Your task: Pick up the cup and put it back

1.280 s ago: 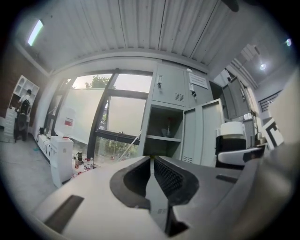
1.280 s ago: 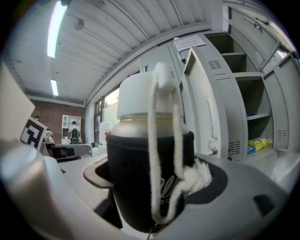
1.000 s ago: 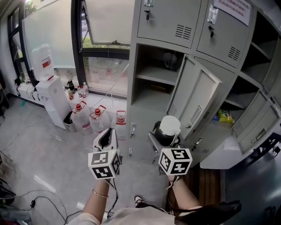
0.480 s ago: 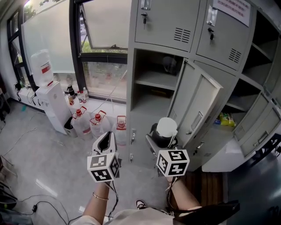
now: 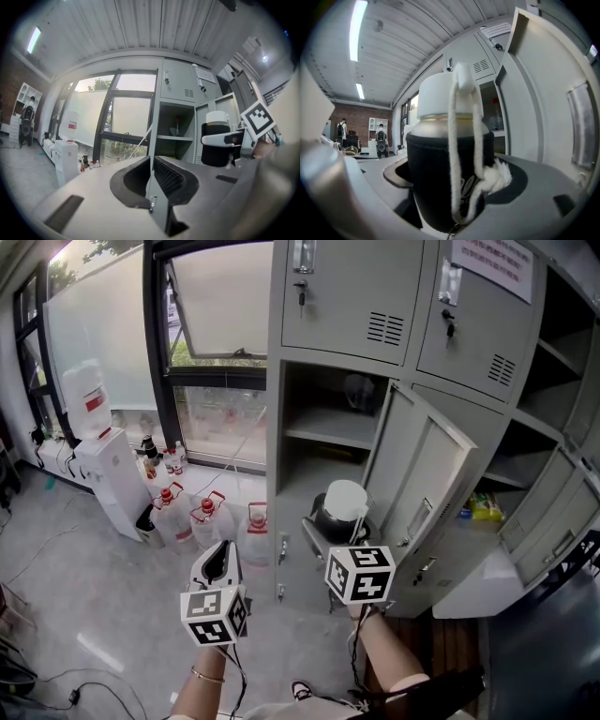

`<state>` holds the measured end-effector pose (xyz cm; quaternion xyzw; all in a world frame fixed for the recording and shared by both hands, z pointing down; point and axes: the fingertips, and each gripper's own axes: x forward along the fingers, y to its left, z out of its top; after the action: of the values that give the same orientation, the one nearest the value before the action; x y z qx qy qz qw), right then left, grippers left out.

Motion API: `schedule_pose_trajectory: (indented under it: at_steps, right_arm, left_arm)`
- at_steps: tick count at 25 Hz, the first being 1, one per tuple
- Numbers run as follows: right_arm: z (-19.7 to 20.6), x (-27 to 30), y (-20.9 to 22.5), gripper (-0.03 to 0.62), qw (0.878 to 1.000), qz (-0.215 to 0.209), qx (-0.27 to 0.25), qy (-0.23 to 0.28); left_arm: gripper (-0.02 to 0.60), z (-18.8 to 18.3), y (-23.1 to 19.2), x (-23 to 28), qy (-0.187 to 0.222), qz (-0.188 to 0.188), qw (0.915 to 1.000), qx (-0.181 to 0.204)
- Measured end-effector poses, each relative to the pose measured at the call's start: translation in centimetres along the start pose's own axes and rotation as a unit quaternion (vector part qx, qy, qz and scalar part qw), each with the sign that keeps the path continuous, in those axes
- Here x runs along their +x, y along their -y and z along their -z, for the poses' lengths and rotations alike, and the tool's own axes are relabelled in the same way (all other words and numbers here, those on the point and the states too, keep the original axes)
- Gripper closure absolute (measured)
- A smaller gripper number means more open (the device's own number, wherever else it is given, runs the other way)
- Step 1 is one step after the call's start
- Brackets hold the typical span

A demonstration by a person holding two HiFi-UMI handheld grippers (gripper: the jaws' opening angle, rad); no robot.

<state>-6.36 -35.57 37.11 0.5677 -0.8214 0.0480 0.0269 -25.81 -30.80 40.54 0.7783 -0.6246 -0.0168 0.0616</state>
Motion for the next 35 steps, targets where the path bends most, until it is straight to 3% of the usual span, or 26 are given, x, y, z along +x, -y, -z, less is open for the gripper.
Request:
schedule_pose_trajectory:
  at_steps: [11, 22, 35]
  right_arm:
    - [-4.1, 7.7, 1.4, 0.175, 1.000, -0.008, -0.006, -0.003]
    - [-8.5, 14.5, 3.5, 0.175, 1.000, -0.004, -0.008, 0.003]
    - [-11.4, 20.5, 8.2, 0.175, 1.000, 0.027, 0.000, 0.008]
  left_arm:
    - [0.555, 1.2, -2.8, 0.8, -0.017, -0.030, 0.9994, 0.000]
    - [0.555, 0.9, -4.0, 3.3, -0.020, -0.033, 0.9992, 0.007]
    - [0.555, 1.5, -5.9, 5.3, -0.015, -0.061, 0.9979, -0.011]
